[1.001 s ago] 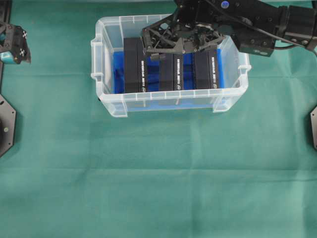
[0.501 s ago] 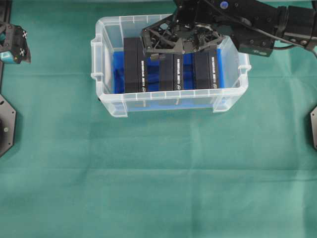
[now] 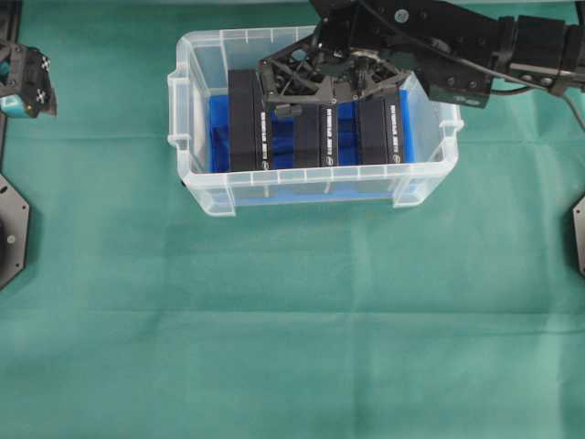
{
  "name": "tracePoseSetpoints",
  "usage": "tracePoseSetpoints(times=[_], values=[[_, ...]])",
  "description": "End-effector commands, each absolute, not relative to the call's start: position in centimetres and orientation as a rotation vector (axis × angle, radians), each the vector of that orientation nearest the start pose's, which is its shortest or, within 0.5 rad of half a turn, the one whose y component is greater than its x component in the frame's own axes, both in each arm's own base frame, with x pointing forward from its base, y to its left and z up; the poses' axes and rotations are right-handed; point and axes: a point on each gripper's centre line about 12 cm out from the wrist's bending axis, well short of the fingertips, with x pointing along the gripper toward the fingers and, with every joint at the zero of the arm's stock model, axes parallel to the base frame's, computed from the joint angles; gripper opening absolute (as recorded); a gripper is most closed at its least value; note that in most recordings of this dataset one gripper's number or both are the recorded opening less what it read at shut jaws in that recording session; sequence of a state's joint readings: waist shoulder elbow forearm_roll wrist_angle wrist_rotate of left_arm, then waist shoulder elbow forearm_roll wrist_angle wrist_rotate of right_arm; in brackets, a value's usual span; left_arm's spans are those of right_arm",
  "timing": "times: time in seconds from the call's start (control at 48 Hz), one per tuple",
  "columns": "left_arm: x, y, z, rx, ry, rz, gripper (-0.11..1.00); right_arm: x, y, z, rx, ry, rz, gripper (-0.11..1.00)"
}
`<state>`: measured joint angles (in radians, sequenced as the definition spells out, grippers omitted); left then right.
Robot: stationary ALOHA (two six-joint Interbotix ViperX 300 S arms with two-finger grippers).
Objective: Take out the box from the case.
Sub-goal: 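Lower the right gripper around the middle box and close it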
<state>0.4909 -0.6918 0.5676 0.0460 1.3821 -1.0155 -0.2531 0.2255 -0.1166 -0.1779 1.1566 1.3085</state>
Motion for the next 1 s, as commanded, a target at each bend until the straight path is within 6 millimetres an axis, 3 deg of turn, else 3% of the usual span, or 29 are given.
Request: tracePoseSetpoints(times=[0.0,0.98], values=[[16.4,9.5,32.9,-1.127,0.887,1.059,0.96,44.0,-13.2,27.2,1.101,0.855,-1.076,0.95],[16.3,9.5,32.9,-1.128,0.885,1.06,0.96,44.4,-13.6,24.4,1.092,0.881,-1.09,0.95]])
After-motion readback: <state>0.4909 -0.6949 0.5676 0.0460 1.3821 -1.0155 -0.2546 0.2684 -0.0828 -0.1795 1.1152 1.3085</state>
